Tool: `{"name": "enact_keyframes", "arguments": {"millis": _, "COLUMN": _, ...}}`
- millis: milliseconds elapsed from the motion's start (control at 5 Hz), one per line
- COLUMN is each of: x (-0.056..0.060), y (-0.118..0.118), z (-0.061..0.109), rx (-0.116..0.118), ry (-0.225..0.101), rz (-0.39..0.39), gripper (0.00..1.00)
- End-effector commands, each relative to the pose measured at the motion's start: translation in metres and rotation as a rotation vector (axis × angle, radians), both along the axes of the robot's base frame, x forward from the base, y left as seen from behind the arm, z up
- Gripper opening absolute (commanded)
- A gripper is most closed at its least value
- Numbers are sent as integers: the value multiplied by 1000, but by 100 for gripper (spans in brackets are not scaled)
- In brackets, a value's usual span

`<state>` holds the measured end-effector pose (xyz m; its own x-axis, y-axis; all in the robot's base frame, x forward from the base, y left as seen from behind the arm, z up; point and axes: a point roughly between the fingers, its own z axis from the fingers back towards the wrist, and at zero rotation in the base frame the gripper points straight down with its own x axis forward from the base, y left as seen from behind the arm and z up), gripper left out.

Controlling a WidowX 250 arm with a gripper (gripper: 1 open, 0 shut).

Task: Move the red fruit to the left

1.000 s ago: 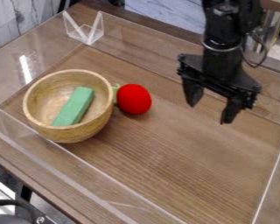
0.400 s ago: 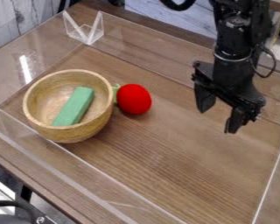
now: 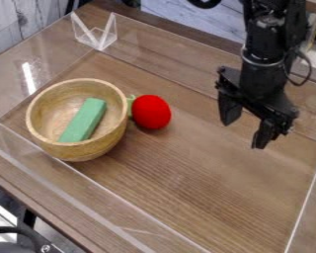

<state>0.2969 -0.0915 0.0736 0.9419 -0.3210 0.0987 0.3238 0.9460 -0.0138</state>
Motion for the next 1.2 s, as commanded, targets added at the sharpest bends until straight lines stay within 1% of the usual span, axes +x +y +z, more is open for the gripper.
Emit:
{"name": "enact_keyframes", "arguments": {"millis": 0, "x": 14, "y": 2, "z": 33, "rx": -16, "ry": -79, "rz": 55, "gripper": 100}}
{"name": "enact_keyframes", "arguments": {"millis": 200, "x": 13, "y": 6, "z": 46, "rx": -7, "ry": -93, "rz": 88, "gripper": 100}}
{"name": "enact_keyframes", "arguments": {"millis": 400, "x": -1, "y": 10, "z": 56, "rx": -9, "ry": -113, "rz": 126, "gripper": 100}}
{"name": "enact_keyframes", "arguments": {"millis": 600, "x": -19, "y": 10, "z": 59, "rx": -19, "ry": -106, "rz": 128, "gripper": 100}}
{"name": "enact_keyframes", "arguments": {"millis": 800, "x": -22, "y": 12, "z": 56, "rx": -28, "ry": -97, "rz": 122, "gripper": 100}}
{"name": "enact_keyframes", "arguments": {"millis": 1000, "x": -23, "y": 15, "z": 52, "rx": -31, "ry": -85, "rz": 112, "gripper": 100}}
